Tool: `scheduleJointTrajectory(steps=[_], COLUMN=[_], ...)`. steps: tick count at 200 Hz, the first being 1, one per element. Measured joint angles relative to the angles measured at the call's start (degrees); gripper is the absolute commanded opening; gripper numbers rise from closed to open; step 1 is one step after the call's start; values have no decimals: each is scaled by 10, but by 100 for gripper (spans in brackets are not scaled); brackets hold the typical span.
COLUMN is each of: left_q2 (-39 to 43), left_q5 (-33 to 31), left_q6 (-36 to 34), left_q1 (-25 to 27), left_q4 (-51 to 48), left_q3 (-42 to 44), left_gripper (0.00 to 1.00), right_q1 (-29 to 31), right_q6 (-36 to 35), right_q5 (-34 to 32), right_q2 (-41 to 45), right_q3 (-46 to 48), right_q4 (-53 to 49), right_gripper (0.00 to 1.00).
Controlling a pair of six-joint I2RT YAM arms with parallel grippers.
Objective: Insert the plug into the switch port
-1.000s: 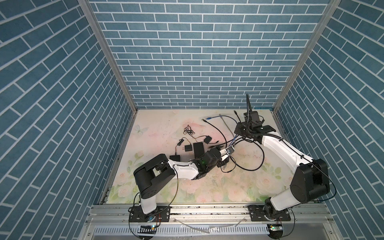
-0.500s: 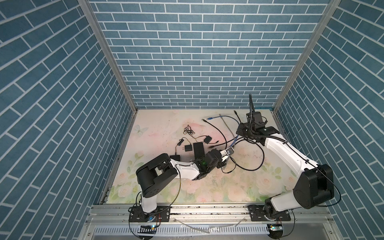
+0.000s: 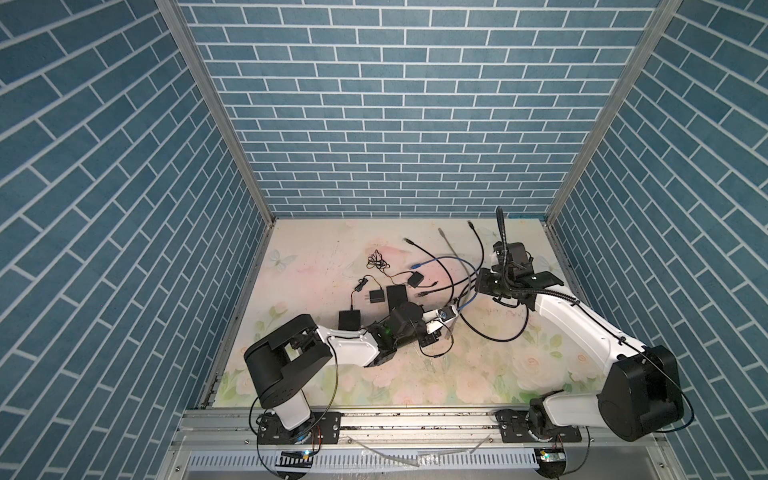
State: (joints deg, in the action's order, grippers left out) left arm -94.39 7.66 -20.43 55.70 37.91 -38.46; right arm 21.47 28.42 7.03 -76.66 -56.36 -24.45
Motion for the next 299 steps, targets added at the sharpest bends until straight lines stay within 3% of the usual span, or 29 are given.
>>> scheduleJointTrajectory(steps=[32,55,102,175,226,299], left_q2=[30,58,120,147,176,200], left_q5=[59,88,130,69,38,18], left_q6=[-6,-12,-31,-69,-106,-126], left_q1=[-18,-34,-53,-58,-58,-59], left_q4=[-55,-86,-139,-147,-132,-128], left_q3=[9,17,46,79,83,103], left_gripper=[5,6,6,3,3,4], right_q1=[-1,-1,-1,47,113,128], right_q6=[-64,-113,-225,-379,-446,-465], right_q5=[31,59,199,376,407,436], right_q2=[33,54,86,62,-25,-72], right_q3=[31,44,125,145,104,89], right_q4=[17,33,149,219,193,202], right_gripper=[27,29,31,31,29,22])
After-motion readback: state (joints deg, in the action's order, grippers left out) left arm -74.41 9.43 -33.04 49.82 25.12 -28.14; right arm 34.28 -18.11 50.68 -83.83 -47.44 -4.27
